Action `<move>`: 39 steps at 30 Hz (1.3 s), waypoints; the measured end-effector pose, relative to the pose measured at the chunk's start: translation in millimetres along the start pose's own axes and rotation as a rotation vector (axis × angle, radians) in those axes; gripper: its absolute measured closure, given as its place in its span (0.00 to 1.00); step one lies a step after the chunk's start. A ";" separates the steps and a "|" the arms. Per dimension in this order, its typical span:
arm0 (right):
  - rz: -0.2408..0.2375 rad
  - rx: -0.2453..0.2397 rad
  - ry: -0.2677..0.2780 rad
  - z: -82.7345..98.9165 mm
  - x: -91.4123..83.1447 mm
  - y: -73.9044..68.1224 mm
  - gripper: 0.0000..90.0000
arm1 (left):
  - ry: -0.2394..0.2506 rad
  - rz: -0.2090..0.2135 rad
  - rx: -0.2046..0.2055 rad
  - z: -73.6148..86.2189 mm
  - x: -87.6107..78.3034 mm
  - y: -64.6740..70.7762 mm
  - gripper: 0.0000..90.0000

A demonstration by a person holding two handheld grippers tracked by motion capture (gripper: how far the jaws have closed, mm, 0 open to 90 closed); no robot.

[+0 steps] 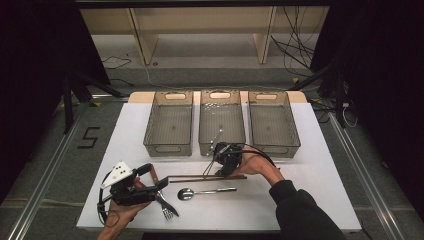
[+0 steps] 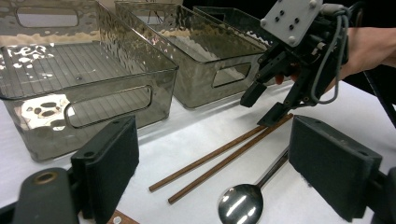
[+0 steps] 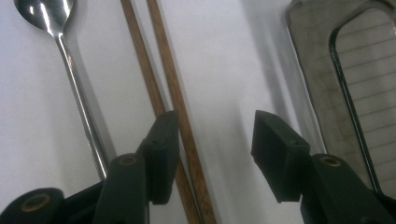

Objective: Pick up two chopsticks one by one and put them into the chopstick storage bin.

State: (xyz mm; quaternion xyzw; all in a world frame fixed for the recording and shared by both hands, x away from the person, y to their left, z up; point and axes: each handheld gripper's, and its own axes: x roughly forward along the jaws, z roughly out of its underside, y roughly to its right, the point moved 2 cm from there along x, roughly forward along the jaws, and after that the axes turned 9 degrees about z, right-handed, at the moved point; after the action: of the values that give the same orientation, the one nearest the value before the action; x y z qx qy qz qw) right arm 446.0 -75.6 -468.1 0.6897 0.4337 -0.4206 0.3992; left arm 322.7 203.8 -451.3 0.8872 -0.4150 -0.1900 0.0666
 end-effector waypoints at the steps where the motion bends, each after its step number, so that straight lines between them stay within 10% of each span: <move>1: -0.005 -0.008 -0.007 -0.2 1.1 0.8 0.59 | 0.000 0.000 -0.001 0.0 0.0 0.0 0.17; 39: -0.040 -0.180 -0.183 -22.0 15.1 -6.0 0.94 | 0.000 -0.001 0.003 -0.5 -0.5 -0.4 0.17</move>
State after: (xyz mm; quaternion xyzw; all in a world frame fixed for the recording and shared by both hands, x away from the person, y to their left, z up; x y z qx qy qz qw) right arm 449.6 -49.7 -476.0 0.6010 0.4450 -0.4489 0.4892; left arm 322.9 204.5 -450.9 0.8876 -0.4148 -0.1896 0.0652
